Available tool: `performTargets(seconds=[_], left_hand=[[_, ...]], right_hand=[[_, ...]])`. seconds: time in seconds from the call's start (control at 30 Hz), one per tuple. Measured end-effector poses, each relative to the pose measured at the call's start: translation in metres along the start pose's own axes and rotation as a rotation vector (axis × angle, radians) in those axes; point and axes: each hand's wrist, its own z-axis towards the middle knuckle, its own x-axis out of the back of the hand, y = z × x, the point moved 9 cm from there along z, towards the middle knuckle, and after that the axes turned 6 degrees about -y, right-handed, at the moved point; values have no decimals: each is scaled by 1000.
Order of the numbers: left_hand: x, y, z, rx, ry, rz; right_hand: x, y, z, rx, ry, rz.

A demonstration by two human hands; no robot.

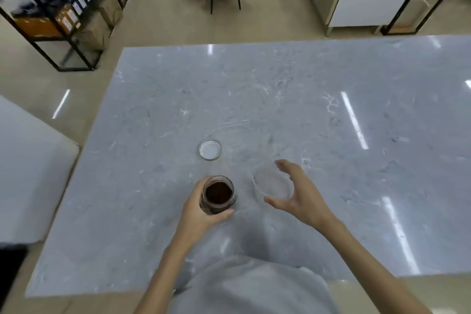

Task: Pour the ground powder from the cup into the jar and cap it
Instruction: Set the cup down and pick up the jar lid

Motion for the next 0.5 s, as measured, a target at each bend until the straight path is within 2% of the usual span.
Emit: performTargets(seconds=[0.17, 0.5], left_hand=[[-2, -8, 7, 9, 14, 16], [-4, -9, 21, 16, -108, 64]], right_hand=[[-6, 17, -12, -44, -5, -29], [15, 52, -11, -150, 58, -42]])
